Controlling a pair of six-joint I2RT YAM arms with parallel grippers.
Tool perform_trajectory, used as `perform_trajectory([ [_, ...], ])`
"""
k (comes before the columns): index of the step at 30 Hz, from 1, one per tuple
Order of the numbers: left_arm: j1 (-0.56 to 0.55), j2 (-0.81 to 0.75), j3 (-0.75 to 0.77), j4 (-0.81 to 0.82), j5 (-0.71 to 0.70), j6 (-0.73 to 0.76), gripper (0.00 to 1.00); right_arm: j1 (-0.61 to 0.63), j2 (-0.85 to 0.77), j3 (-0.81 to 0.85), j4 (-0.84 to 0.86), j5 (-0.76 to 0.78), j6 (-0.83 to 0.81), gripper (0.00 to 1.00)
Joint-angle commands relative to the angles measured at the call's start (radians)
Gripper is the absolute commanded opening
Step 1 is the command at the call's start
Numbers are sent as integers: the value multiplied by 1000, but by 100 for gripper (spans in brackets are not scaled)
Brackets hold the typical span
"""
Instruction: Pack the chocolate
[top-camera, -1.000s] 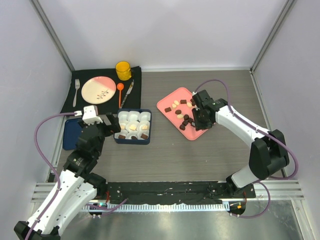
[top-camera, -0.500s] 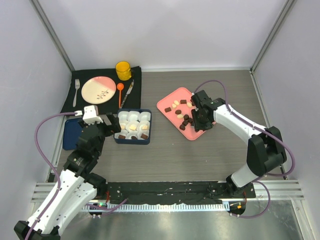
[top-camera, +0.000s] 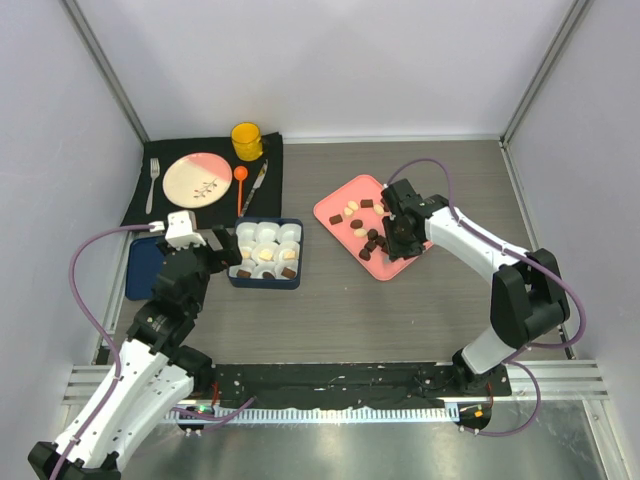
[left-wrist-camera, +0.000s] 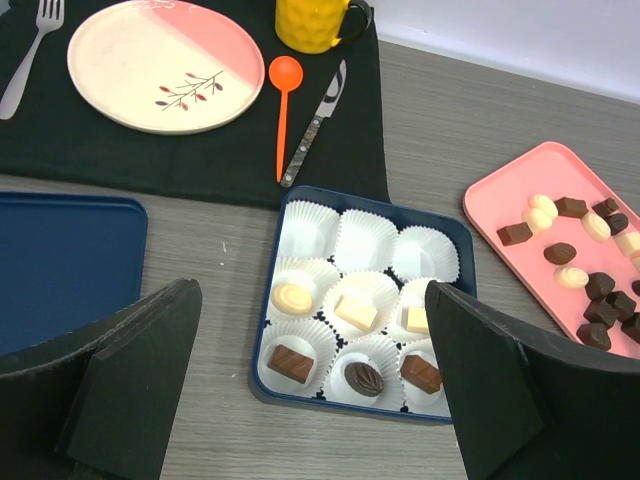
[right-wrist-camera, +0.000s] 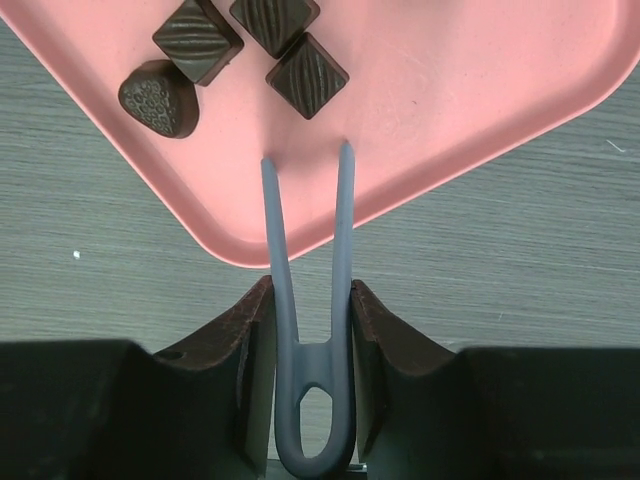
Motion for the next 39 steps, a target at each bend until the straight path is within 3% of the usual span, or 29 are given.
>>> perform_trajectory([
  [1, 6, -9, 38, 34, -1, 19, 100, -4, -17, 18, 55, 2, 0, 33],
  [10, 6, -7, 40, 34, 1, 19, 100, -4, -117, -37, 146, 37, -4, 24],
  [39, 6, -4, 38, 34, 8, 17, 100, -51, -174, -157, 394, 188, 25, 29],
])
